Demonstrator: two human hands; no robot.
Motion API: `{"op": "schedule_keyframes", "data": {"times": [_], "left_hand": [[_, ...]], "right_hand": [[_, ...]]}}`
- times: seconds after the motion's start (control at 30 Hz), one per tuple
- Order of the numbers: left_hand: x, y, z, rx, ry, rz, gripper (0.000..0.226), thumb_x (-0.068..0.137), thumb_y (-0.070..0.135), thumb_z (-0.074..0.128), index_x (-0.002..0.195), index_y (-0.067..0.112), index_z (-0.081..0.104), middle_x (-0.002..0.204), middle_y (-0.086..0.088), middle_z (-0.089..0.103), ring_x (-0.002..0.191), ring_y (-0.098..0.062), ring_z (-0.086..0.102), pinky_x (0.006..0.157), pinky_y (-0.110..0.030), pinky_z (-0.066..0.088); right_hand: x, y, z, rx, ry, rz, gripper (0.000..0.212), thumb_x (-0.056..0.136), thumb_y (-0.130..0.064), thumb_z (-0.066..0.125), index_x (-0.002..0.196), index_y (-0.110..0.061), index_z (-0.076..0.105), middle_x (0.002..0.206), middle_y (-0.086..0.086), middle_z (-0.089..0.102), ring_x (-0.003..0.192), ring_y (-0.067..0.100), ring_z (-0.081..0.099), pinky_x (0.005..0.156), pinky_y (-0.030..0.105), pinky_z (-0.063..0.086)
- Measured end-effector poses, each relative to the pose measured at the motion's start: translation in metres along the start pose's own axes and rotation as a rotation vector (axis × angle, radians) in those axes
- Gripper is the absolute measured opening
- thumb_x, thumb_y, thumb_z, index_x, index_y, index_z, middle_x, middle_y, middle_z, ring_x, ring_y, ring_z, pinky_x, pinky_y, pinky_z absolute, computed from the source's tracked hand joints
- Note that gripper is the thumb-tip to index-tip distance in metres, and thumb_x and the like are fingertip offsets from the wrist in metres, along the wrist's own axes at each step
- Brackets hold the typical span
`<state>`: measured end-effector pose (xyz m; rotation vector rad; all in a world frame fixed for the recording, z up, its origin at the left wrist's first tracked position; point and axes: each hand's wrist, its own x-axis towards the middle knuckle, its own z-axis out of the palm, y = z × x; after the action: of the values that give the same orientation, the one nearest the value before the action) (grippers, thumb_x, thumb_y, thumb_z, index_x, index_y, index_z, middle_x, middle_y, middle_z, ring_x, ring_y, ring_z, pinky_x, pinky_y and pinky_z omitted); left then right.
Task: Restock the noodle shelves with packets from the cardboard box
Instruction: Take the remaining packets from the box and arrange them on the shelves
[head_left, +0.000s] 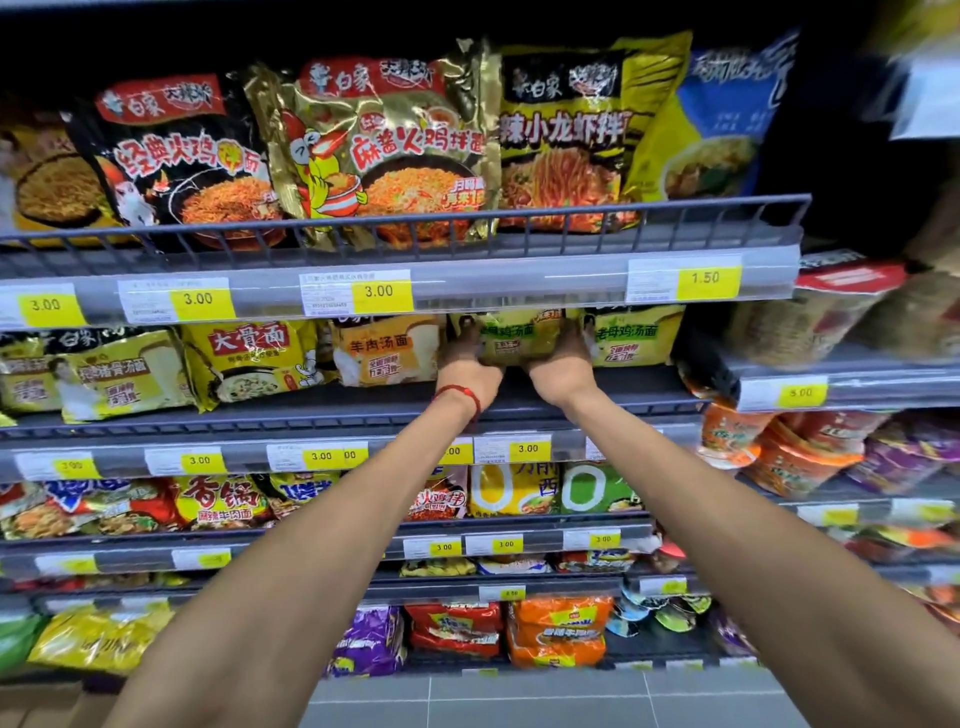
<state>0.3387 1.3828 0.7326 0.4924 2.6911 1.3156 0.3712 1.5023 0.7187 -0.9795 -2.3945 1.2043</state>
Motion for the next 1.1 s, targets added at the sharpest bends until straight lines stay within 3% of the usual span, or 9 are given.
{"op": "schedule_keyframes", "data": {"times": [0.1, 0.23, 0.37, 0.5, 0.57, 0.63, 0.73, 0.97, 1.1], "left_hand": [[0.007, 0.001, 0.002, 0.058, -0.011, -0.004, 0.062, 0.088, 0.006, 0.062, 0.147, 0.016, 0.043, 0.149, -0.01, 0.045, 0.134, -0.03, 0.045, 0.108, -0.029, 0.037], [0.008, -0.001, 0.006, 0.146, -0.089, -0.032, 0.067, 0.089, 0.012, 0.06, 0.15, 0.022, 0.035, 0.149, -0.011, 0.043, 0.131, -0.031, 0.046, 0.104, -0.029, 0.04], [0.003, -0.002, 0.012, 0.103, -0.033, -0.048, 0.053, 0.089, 0.014, 0.06, 0.141, 0.018, 0.049, 0.138, -0.013, 0.054, 0.121, -0.033, 0.053, 0.094, -0.028, 0.043], [-0.006, 0.009, 0.021, -0.054, 0.054, 0.003, 0.043, 0.087, 0.002, 0.057, 0.127, 0.016, 0.061, 0.129, -0.008, 0.061, 0.114, -0.024, 0.058, 0.086, -0.018, 0.042], [-0.01, 0.023, 0.032, -0.11, 0.006, 0.044, 0.036, 0.089, 0.003, 0.058, 0.123, 0.013, 0.064, 0.123, -0.004, 0.063, 0.113, -0.019, 0.058, 0.081, -0.012, 0.037], [-0.014, 0.038, 0.045, -0.094, -0.056, 0.043, 0.031, 0.092, 0.01, 0.06, 0.123, 0.009, 0.063, 0.119, -0.004, 0.061, 0.112, -0.021, 0.057, 0.076, -0.011, 0.035], [-0.018, 0.05, 0.059, -0.117, -0.078, 0.022, 0.04, 0.094, 0.014, 0.059, 0.134, 0.014, 0.057, 0.133, -0.009, 0.059, 0.121, -0.026, 0.055, 0.082, -0.015, 0.036], [-0.014, 0.07, 0.074, -0.103, -0.275, 0.13, 0.067, 0.093, 0.001, 0.054, 0.153, 0.025, 0.034, 0.151, -0.004, 0.044, 0.112, -0.011, 0.05, 0.074, -0.009, 0.037], [-0.012, 0.07, 0.082, -0.059, -0.284, 0.124, 0.074, 0.093, -0.001, 0.049, 0.156, 0.028, 0.025, 0.154, -0.007, 0.04, 0.105, -0.022, 0.059, 0.067, -0.022, 0.045]], "right_hand": [[-0.005, 0.003, -0.01, -0.132, -0.133, -0.012, 0.017, 0.095, -0.017, 0.054, 0.111, -0.015, 0.048, 0.135, 0.02, 0.055, 0.126, 0.034, 0.052, 0.105, 0.037, 0.042], [0.001, 0.008, -0.003, -0.088, -0.077, -0.162, 0.046, 0.083, -0.012, 0.051, 0.128, -0.001, 0.05, 0.13, 0.018, 0.054, 0.121, 0.033, 0.051, 0.105, 0.031, 0.038], [-0.013, 0.014, -0.023, -0.007, -0.144, -0.145, 0.046, 0.085, 0.001, 0.055, 0.13, -0.004, 0.051, 0.123, 0.014, 0.058, 0.106, 0.032, 0.057, 0.081, 0.026, 0.042], [-0.02, 0.032, -0.056, -0.037, 0.045, -0.098, 0.008, 0.084, 0.001, 0.055, 0.078, -0.002, 0.059, 0.078, 0.014, 0.058, 0.072, 0.028, 0.051, 0.07, 0.029, 0.04], [-0.02, 0.042, -0.074, -0.068, 0.116, -0.037, 0.018, 0.088, -0.004, 0.055, 0.07, -0.001, 0.052, 0.078, 0.019, 0.057, 0.089, 0.033, 0.056, 0.084, 0.03, 0.043], [-0.012, 0.052, -0.084, -0.027, 0.169, -0.008, 0.012, 0.088, -0.004, 0.056, 0.091, 0.007, 0.054, 0.096, 0.026, 0.054, 0.117, 0.035, 0.05, 0.11, 0.035, 0.034], [0.002, 0.056, -0.086, 0.016, 0.121, 0.049, 0.083, 0.087, -0.009, 0.062, 0.152, 0.006, 0.014, 0.152, 0.029, 0.015, 0.139, 0.039, 0.029, 0.118, 0.032, 0.022], [0.014, 0.059, -0.081, 0.055, 0.093, 0.001, 0.093, 0.085, -0.011, 0.066, 0.158, -0.006, 0.007, 0.159, 0.023, 0.007, 0.146, 0.038, 0.019, 0.119, 0.035, 0.022], [0.011, 0.062, -0.08, 0.12, 0.107, -0.031, 0.087, 0.077, -0.007, 0.063, 0.155, -0.007, 0.023, 0.156, 0.024, 0.012, 0.144, 0.038, 0.027, 0.119, 0.036, 0.026]]}}
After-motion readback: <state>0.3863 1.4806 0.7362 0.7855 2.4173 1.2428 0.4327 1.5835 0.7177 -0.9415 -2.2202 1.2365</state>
